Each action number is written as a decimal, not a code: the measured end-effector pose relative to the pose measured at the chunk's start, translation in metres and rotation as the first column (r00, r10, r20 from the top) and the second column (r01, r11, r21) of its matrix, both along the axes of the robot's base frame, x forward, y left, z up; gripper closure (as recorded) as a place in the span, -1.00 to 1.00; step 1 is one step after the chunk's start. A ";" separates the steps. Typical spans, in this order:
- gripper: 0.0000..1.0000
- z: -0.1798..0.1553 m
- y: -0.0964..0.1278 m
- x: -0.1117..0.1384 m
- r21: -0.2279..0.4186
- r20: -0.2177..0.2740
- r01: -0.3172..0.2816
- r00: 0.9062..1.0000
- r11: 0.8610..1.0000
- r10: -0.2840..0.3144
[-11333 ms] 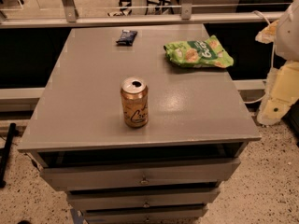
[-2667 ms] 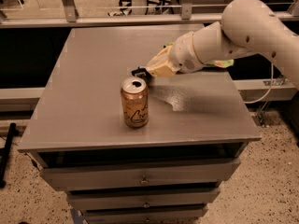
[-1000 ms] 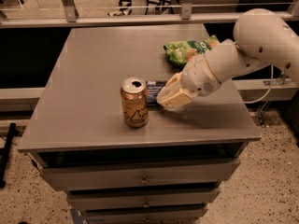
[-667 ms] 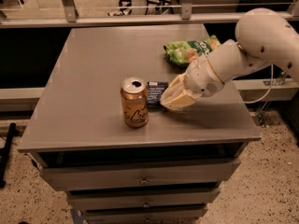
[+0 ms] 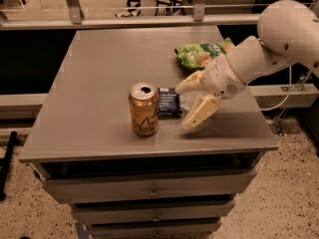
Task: Move rxbar blueberry near orange can
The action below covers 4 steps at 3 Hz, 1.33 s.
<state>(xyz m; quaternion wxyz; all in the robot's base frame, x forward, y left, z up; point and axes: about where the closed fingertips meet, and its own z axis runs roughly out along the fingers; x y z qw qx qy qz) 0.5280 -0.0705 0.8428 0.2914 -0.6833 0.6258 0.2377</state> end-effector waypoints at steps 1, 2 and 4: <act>-1.00 0.010 -0.016 0.004 -0.024 0.036 0.031 0.999 0.999 -0.030; -1.00 0.020 -0.051 0.004 0.006 0.092 0.146 0.985 0.989 -0.146; -1.00 0.029 -0.154 0.000 0.145 0.179 0.473 0.851 0.869 -0.494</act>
Offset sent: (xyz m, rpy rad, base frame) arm 0.0195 -0.1537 0.0412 0.0657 -0.2363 -0.4678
